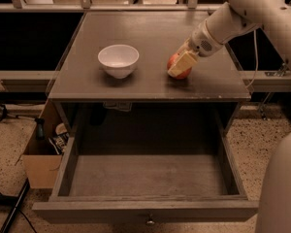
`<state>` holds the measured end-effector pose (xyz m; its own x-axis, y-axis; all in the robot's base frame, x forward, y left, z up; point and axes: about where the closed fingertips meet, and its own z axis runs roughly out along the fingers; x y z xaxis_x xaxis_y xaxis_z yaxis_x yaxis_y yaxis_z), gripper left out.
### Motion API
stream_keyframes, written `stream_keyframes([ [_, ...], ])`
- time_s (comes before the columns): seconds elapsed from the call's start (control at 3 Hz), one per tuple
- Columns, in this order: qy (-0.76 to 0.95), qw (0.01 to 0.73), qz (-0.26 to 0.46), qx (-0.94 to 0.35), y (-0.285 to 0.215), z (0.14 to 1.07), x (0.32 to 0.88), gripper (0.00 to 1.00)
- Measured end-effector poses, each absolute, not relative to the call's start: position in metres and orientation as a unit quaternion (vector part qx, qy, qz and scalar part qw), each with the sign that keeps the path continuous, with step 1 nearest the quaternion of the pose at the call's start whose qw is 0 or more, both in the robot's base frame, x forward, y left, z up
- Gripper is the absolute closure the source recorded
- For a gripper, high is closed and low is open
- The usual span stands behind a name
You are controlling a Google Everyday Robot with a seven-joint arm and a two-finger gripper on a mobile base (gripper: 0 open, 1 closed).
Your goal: Place apple into top drawer
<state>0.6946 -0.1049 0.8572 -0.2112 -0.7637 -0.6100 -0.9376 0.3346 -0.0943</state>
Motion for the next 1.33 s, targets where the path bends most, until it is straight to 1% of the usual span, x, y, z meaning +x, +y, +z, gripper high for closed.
stream_keyframes([
  [0.33, 0.764, 0.290, 0.150, -0.557, -0.105, 0.857, 0.695, 0.86],
  [0.67, 0.764, 0.290, 0.150, -0.557, -0.105, 0.857, 0.695, 1.00],
  [1.33, 0.763, 0.288, 0.140, -0.561, -0.111, 0.874, 0.689, 1.00],
])
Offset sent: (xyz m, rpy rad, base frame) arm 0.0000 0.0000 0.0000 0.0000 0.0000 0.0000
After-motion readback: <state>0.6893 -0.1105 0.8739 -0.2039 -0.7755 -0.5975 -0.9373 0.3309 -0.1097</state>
